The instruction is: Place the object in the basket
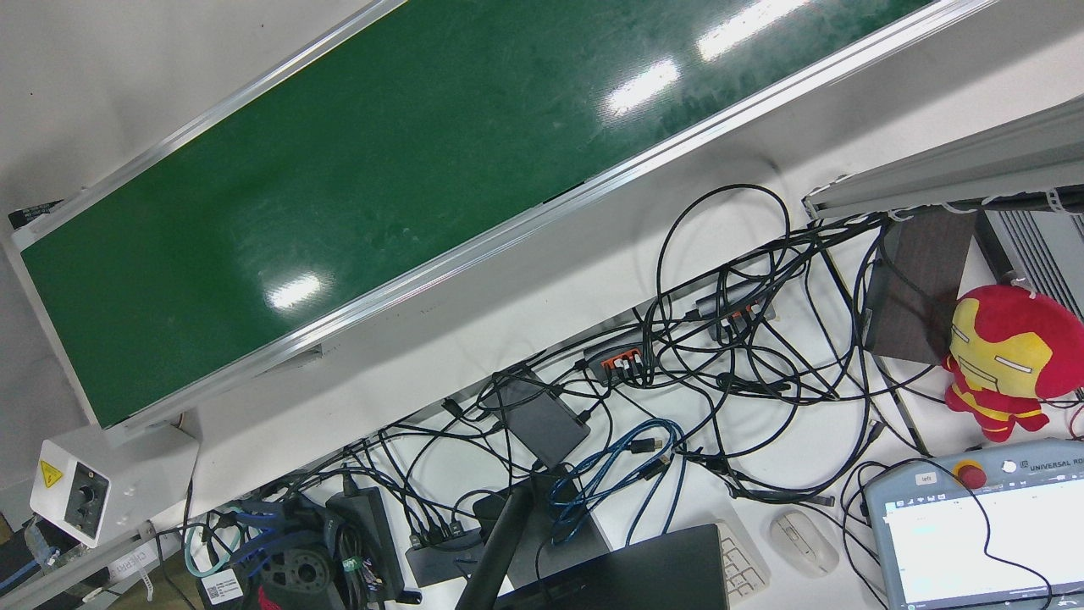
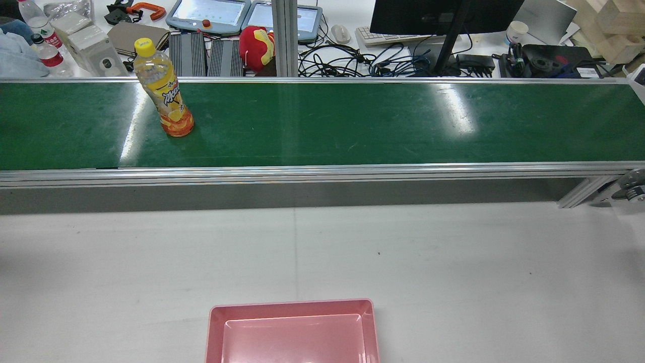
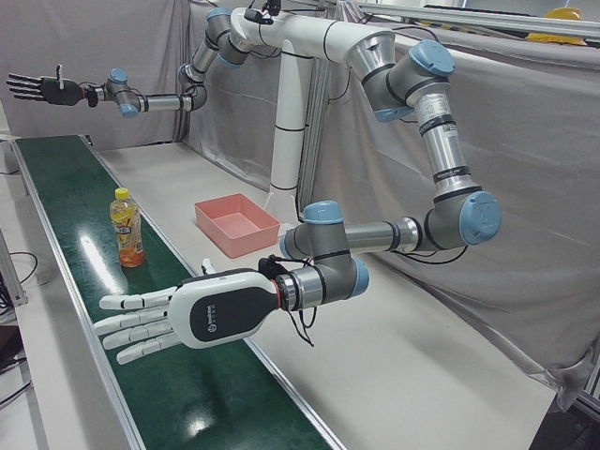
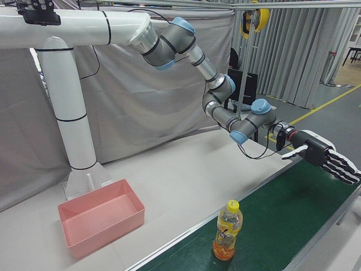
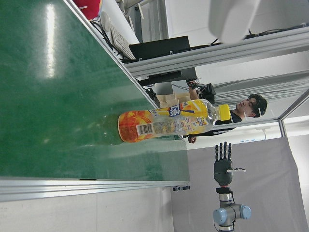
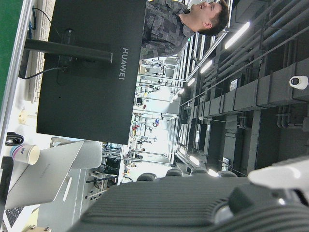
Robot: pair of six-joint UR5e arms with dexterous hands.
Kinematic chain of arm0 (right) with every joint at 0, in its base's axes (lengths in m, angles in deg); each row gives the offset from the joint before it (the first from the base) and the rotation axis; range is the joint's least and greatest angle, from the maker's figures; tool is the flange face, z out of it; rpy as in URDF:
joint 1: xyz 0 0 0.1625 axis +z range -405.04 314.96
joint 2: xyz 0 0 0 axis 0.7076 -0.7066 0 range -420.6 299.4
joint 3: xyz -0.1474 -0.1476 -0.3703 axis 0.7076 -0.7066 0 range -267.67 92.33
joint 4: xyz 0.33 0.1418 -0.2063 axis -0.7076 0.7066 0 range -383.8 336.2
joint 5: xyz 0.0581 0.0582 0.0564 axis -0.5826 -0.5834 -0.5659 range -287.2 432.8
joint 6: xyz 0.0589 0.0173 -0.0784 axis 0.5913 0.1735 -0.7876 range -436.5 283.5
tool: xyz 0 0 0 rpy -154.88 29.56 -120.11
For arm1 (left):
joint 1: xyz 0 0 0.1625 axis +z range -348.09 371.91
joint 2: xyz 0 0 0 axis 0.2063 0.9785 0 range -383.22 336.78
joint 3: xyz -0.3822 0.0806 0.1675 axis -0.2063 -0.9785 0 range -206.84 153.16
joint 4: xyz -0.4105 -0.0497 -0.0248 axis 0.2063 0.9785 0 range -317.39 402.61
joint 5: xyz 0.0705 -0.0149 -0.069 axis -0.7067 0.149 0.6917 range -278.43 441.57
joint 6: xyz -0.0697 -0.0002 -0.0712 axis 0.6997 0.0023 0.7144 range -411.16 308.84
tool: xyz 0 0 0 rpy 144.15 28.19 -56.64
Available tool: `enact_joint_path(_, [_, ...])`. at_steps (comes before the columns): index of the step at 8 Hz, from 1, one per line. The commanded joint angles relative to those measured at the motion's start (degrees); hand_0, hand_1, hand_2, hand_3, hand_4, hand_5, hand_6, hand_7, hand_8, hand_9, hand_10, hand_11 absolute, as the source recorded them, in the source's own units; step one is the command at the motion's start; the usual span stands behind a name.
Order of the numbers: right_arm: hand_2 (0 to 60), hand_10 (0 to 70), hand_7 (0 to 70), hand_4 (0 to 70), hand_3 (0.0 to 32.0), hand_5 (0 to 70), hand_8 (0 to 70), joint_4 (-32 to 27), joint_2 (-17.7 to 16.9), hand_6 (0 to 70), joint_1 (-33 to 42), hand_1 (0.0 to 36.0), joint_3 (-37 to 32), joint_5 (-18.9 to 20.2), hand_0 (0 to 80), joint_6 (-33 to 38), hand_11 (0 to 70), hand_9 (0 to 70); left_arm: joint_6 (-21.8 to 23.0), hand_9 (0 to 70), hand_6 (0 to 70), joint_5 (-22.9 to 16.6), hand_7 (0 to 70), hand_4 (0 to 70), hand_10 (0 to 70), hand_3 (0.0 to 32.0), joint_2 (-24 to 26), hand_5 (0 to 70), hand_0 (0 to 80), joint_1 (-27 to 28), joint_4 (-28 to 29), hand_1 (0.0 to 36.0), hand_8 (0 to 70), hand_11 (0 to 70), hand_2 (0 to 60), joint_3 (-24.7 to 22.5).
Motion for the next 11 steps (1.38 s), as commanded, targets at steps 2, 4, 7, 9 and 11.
enact_joint_path(2, [0.0, 0.0, 0.0, 0.0, 0.0, 0.0, 0.0, -0.1, 0.0, 0.0, 0.0, 0.0, 0.0, 0.0, 0.0, 0.0, 0.0, 0.0, 0.5, 3.7, 0.0, 0.3, 0.0, 0.0, 0.0, 0.0, -0.1, 21.9, 80.0, -0.3, -1.4, 10.8, 3.5, 0.6, 0.0, -4.6])
enact_joint_path(4, [0.0, 0.0, 0.0, 0.0, 0.0, 0.0, 0.0, 0.0, 0.0, 0.0, -0.1, 0.0, 0.0, 0.0, 0.0, 0.0, 0.0, 0.0, 0.4, 0.6, 0.0, 0.3, 0.0, 0.0, 0.1, 0.4, -1.4, 20.5, 79.3, -0.1, -2.0, 13.3, 1.3, 2.6, 0.0, -4.3])
enact_joint_path(7, [0.0, 0.0, 0.0, 0.0, 0.0, 0.0, 0.0, -0.1, 0.0, 0.0, 0.0, 0.0, 0.0, 0.0, 0.0, 0.0, 0.0, 0.0, 0.0, 0.3, 0.0, 0.2, 0.0, 0.0, 0.0, 2.0, -1.5, 15.7, 78.4, 0.1, -0.4, 9.5, 0.7, 2.1, 0.0, -4.2])
enact_joint_path(9, [0.0, 0.0, 0.0, 0.0, 0.0, 0.0, 0.0, 0.0, 0.0, 0.0, 0.0, 0.0, 0.0, 0.0, 0.0, 0.0, 0.0, 0.0, 0.0, 2.9, 0.0, -0.5, 0.0, 0.0, 0.0, 4.0, -1.5, 15.0, 63.6, 3.6, -0.2, 7.3, 2.8, 0.0, 0.0, -4.7])
enact_joint_path(11, [0.0, 0.0, 0.0, 0.0, 0.0, 0.0, 0.0, -0.1, 0.0, 0.0, 0.0, 0.0, 0.0, 0.0, 0.0, 0.0, 0.0, 0.0, -0.1, 3.3, 0.0, -0.4, 0.0, 0.0, 0.0, 3.0, -1.5, 14.9, 65.3, 6.5, 0.3, 8.0, 3.2, 0.0, 0.0, -4.4])
